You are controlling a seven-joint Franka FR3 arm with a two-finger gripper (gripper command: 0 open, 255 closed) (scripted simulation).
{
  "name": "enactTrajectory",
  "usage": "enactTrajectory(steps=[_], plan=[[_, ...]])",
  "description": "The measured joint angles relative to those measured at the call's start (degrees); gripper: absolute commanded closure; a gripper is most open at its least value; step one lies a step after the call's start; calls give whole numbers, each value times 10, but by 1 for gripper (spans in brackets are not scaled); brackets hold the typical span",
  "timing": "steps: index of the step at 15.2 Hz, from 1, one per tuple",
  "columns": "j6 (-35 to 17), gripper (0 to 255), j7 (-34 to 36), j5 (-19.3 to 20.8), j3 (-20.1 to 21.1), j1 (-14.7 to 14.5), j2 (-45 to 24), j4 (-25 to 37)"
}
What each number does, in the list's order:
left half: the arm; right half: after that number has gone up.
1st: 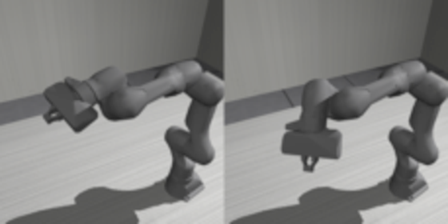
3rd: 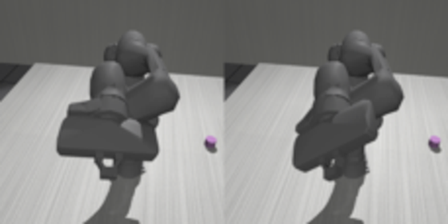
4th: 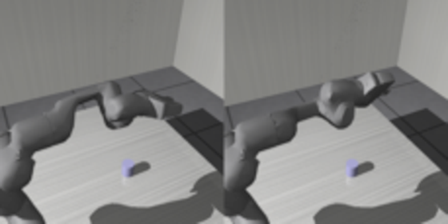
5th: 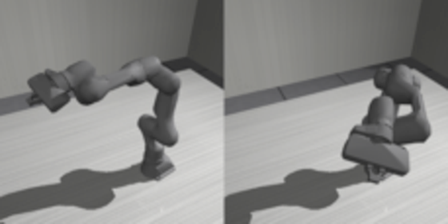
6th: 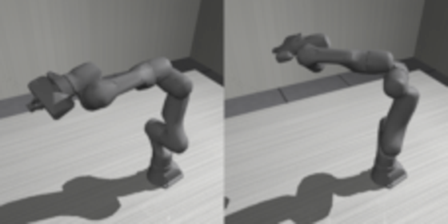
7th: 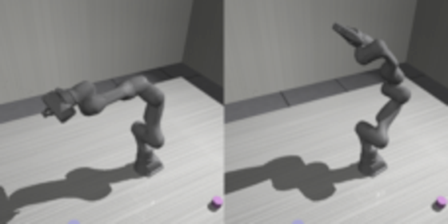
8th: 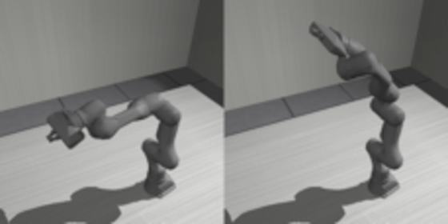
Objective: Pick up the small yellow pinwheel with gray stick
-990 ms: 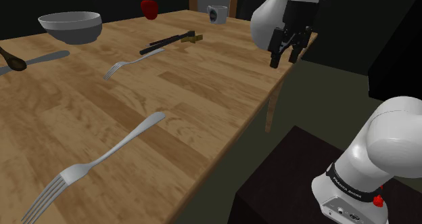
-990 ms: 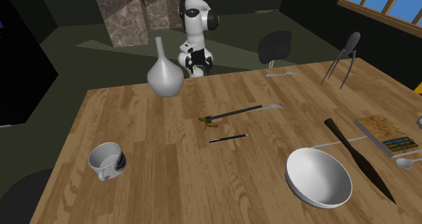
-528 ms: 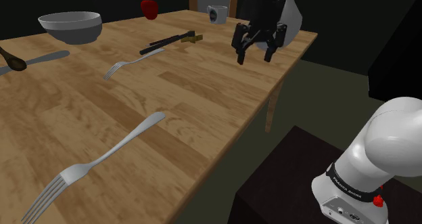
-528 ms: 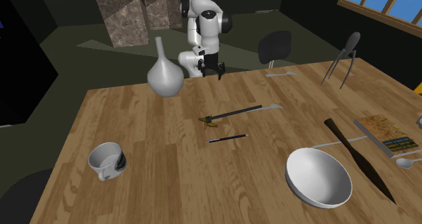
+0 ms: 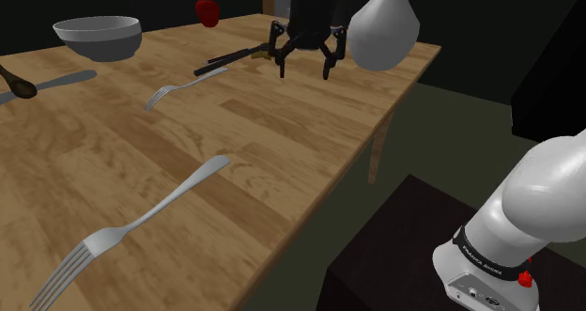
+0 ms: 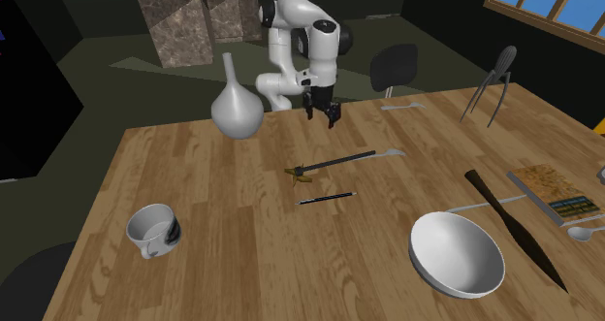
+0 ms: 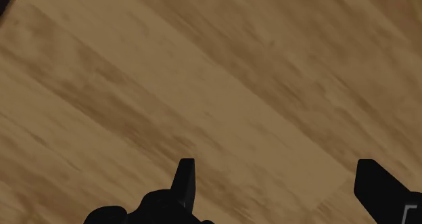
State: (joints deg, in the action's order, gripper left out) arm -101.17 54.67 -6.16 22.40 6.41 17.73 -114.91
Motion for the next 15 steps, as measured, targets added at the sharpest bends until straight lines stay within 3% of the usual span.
enactTrajectory(steps=[7,11,15], plan=[[27,0,210,96,54,13,-178,194],[60,0,322,165,60,-12,-293,324],[137,0,404,230,44,-63,-419,513]])
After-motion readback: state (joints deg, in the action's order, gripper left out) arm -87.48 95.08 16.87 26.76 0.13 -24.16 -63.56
